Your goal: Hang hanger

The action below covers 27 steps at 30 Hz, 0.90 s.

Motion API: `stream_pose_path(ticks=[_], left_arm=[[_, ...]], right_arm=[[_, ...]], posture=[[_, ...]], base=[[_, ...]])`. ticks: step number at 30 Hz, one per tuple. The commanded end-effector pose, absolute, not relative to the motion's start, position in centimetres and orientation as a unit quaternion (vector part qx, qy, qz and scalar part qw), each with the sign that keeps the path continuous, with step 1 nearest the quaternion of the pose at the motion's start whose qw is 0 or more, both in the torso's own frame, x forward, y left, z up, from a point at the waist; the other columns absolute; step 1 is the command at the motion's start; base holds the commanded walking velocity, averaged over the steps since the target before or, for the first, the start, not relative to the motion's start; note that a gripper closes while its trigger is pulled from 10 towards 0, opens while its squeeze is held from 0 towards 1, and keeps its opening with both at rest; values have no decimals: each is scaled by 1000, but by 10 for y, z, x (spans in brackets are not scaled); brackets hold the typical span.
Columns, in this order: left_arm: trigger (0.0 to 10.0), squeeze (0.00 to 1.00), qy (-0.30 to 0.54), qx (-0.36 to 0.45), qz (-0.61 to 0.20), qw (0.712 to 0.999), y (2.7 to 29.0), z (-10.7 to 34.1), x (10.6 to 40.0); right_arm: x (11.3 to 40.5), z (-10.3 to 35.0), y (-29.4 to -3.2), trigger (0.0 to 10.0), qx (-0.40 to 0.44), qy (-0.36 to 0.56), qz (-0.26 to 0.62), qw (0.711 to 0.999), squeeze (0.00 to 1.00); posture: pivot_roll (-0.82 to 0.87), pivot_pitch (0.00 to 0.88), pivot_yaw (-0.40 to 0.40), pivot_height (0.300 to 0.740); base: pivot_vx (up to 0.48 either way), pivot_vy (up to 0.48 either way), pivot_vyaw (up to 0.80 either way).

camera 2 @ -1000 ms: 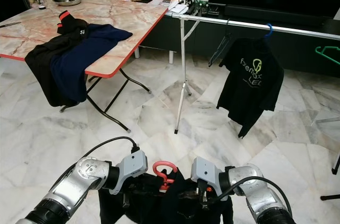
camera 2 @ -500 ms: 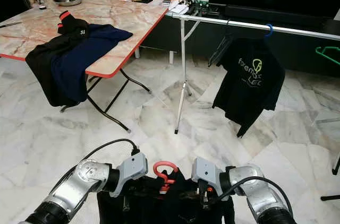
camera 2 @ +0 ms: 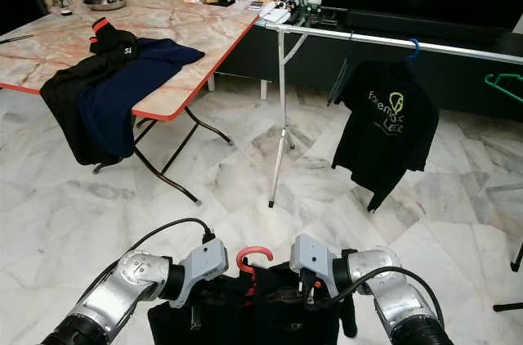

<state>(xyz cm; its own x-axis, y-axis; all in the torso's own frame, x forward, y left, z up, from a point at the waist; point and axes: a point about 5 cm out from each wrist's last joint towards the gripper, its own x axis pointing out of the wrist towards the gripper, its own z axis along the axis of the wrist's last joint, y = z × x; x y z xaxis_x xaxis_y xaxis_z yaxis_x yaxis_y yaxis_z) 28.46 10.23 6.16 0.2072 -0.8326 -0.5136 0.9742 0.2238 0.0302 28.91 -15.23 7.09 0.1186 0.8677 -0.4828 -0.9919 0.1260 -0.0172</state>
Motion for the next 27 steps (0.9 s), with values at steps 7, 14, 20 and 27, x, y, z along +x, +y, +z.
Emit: stream_pose_path(ticks=[7, 14, 20, 27], left_arm=[[0, 0, 180, 181, -533, 807, 114, 65, 297], [0, 0, 177, 173, -498, 831, 123, 60, 299], [0, 0, 180, 176, -471, 846, 133, 51, 295], [0, 0, 174, 189, -399, 880, 148, 43, 294]], right_arm=[[281, 67, -160, 10000, -199, 212, 662, 691, 1000], [293, 73, -175, 10000, -214, 196, 597, 748, 1000], [302, 84, -191, 10000, -215, 174, 538, 796, 1000], [314, 79, -208, 10000, -191, 160, 399, 883, 1000]], posture=[[51, 45, -51, 740], [38, 38, -28, 740], [32, 42, -13, 740], [33, 50, -1, 740]], base=[[0, 0, 0], [0, 0, 0], [0, 0, 0], [0, 0, 0]])
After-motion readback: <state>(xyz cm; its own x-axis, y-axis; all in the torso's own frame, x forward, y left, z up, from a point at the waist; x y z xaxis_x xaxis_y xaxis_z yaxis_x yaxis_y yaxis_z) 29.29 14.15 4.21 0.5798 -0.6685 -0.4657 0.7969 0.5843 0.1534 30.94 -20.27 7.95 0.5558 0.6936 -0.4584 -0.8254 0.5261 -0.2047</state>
